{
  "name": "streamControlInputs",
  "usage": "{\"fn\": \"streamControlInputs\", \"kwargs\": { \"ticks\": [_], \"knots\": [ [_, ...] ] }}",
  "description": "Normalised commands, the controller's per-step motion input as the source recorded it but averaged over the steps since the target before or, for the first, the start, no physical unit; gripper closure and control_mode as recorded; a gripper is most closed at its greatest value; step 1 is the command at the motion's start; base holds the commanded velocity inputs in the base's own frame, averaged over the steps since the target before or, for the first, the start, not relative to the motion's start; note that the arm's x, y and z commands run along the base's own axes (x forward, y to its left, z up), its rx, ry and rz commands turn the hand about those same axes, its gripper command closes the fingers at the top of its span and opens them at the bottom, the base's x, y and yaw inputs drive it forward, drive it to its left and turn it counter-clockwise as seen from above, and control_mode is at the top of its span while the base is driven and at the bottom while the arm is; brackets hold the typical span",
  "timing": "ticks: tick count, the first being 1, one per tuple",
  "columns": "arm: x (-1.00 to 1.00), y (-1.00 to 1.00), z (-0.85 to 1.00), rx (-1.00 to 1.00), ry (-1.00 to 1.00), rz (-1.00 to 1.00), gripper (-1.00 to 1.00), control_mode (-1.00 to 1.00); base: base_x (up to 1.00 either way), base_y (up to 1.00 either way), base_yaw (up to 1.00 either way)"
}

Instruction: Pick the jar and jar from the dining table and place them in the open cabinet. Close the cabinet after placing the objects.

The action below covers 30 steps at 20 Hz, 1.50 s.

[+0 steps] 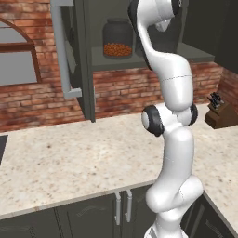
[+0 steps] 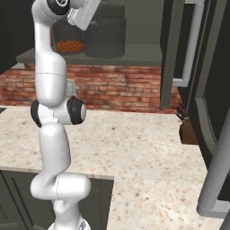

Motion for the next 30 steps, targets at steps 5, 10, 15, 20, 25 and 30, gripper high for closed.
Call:
{"fn": "streamControlInputs", "kwargs": {
  "ticks": [5,10,15,20,25,30],
  "knots": [
    [0.45,0.0,-0.06,0.08,-0.29,-0.03,-1.0,-1.0,0.0,0.0,0.0],
    [0.35,-0.01,-0.04,0.1,-0.33,-0.06,-1.0,-1.0,0.0,0.0,0.0],
    [-0.54,-0.01,-0.03,0.1,-0.16,-0.04,-1.0,-1.0,0.0,0.0,0.0],
    [-0.98,0.0,-0.13,0.07,-0.06,-0.02,-1.0,-1.0,0.0,0.0,0.0],
    [-1.0,-0.06,0.0,0.09,-0.13,-0.02,-1.0,-1.0,0.0,0.0,0.0],
    [-1.0,-0.04,0.0,0.06,-0.03,0.0,-1.0,-1.0,0.0,0.0,0.0]
  ]
}}
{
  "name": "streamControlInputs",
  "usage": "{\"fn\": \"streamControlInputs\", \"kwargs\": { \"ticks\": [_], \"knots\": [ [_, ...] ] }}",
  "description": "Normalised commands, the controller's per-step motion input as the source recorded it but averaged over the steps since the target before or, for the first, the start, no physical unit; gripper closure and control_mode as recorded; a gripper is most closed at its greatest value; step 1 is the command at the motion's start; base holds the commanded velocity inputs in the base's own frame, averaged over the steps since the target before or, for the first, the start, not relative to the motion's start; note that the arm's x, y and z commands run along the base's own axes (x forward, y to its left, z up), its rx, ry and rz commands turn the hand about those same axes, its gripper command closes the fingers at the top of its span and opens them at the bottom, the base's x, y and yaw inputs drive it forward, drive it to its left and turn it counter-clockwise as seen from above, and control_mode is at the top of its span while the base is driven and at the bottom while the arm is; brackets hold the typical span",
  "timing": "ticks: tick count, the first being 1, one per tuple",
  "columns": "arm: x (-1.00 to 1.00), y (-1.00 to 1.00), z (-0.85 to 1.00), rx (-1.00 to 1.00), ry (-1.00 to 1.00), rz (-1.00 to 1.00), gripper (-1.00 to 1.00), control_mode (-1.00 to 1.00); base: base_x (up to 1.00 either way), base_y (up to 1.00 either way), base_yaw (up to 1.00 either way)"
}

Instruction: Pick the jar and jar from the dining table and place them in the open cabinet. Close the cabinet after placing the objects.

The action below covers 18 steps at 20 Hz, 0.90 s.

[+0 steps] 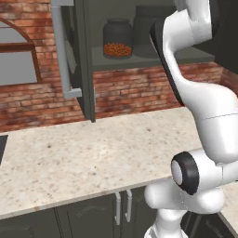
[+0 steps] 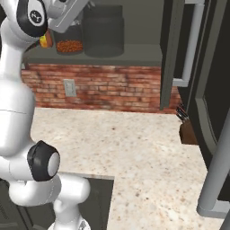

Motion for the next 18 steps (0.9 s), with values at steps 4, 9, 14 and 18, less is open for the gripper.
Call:
{"fn": "streamControlInputs", "kwargs": {
  "ticks": [4,9,14,18],
  "knots": [
    [-1.0,-0.11,0.0,0.04,-0.04,0.0,-1.0,-1.0,0.0,0.0,0.0],
    [-1.0,-0.11,0.0,0.02,-0.04,0.01,-1.0,-1.0,0.0,0.0,0.0],
    [-0.99,0.21,-0.21,-0.05,0.09,0.22,-1.0,-1.0,0.0,0.0,0.0],
    [-0.91,0.49,-0.31,-0.06,0.2,0.44,-1.0,-1.0,0.0,0.0,0.0]
  ]
}}
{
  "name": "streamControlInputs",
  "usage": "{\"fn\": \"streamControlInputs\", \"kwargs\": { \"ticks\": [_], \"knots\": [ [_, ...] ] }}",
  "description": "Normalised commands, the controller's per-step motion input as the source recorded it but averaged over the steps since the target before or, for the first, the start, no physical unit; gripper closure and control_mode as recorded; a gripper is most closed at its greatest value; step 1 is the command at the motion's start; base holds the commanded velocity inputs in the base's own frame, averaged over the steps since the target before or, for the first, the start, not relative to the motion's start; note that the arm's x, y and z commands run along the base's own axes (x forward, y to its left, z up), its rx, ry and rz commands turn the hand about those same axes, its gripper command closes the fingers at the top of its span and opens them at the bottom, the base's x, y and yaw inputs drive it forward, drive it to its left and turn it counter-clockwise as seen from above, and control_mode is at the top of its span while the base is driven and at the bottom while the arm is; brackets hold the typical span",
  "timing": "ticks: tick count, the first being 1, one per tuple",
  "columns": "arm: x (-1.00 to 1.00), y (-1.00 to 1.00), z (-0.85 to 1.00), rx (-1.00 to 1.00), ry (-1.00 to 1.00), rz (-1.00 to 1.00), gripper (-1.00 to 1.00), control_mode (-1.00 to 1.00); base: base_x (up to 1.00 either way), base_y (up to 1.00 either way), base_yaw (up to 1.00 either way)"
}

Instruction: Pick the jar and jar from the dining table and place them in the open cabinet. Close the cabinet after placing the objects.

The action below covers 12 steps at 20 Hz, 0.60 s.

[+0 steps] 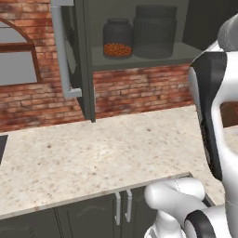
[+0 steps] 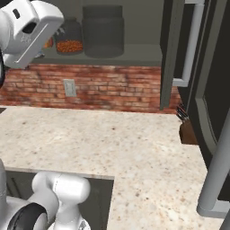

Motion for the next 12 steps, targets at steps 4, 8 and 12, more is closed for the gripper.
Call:
{"fn": "streamControlInputs", "kwargs": {
  "ticks": [4,8,12],
  "knots": [
    [-0.92,0.09,-0.37,-0.09,0.21,0.61,-1.0,-1.0,0.0,0.0,0.0],
    [-0.94,0.0,-0.4,-0.17,0.17,0.69,-1.0,-1.0,0.0,0.0,0.0],
    [-0.68,0.01,-0.43,-0.17,0.04,0.81,-1.0,-1.0,0.0,0.0,0.0]
  ]
}}
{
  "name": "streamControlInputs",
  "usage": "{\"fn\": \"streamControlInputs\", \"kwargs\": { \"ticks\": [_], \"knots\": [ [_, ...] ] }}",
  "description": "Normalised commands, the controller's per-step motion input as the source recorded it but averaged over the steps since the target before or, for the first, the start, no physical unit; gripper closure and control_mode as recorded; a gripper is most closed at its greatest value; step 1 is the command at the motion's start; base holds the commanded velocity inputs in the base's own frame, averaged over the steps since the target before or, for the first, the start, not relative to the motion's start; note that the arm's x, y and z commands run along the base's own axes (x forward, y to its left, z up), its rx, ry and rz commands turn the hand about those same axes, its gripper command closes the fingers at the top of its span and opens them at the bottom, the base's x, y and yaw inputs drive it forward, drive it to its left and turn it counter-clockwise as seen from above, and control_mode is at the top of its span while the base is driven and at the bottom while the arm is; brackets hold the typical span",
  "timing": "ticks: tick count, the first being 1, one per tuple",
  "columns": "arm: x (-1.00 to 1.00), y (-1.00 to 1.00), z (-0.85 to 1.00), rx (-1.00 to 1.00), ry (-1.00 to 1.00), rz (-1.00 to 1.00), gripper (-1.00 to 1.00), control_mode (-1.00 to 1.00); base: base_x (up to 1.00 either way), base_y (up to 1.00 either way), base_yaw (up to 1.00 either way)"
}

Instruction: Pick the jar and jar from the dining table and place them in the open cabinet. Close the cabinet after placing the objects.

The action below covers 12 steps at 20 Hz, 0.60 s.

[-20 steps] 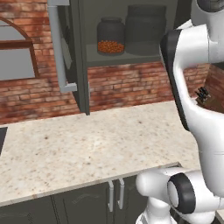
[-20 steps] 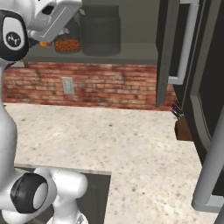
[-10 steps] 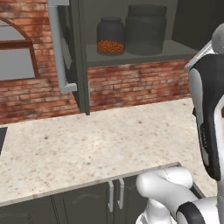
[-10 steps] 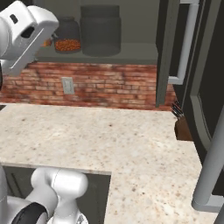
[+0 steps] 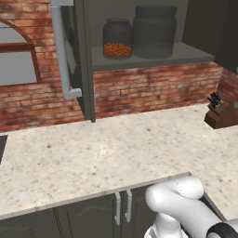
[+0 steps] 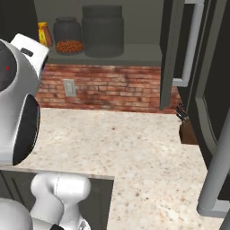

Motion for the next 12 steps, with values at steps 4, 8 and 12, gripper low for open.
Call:
{"fn": "streamControlInputs", "kwargs": {
  "ticks": [4,8,12],
  "knots": [
    [-0.74,0.0,-0.08,-0.08,-0.06,0.67,-1.0,-1.0,0.0,0.0,0.0],
    [-0.96,-0.16,-0.02,-0.08,-0.22,0.51,-1.0,-1.0,0.0,0.0,0.0],
    [-0.49,-0.55,-0.13,-0.02,-0.3,0.08,-1.0,-1.0,0.0,0.0,0.0]
  ]
}}
